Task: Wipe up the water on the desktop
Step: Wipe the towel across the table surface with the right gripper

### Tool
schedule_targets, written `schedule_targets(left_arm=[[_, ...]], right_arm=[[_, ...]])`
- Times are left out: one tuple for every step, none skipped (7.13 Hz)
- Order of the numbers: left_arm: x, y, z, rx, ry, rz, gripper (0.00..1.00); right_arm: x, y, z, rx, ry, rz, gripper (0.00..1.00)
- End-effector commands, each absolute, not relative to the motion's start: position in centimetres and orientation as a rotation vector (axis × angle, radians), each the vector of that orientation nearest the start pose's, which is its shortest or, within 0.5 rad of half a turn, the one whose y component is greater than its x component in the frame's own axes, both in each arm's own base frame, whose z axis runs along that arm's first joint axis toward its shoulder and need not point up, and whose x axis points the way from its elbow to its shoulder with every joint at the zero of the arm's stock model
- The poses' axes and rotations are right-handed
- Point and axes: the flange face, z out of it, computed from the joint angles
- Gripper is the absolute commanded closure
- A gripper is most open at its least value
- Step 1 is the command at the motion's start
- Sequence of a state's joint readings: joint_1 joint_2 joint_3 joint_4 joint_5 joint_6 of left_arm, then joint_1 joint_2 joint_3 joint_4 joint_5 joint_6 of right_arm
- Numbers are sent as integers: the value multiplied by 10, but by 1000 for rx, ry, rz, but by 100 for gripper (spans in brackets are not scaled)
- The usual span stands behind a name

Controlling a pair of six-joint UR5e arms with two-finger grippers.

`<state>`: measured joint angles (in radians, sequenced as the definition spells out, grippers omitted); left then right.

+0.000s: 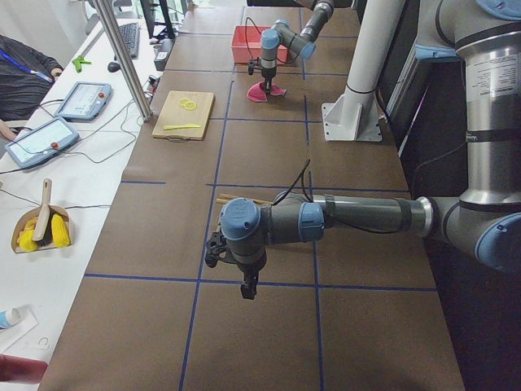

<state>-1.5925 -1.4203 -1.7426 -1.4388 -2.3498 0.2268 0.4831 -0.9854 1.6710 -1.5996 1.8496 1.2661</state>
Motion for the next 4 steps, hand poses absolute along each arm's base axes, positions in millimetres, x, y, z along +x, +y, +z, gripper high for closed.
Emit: schedule_targets(left_arm=[[-72, -418, 657, -6, 786, 152, 0], [-72, -418, 659, -9, 786, 151, 0], [-72, -417, 660, -12, 787, 150, 0], [-72, -417, 660, -12, 787, 150, 0]], right_arm=[[-567, -411, 240, -6, -747, 121, 100], [-565, -410, 242, -5, -747, 118, 100], [-562, -412, 243, -3, -748, 113, 100], [-543, -422, 247, -3, -754, 117, 100]])
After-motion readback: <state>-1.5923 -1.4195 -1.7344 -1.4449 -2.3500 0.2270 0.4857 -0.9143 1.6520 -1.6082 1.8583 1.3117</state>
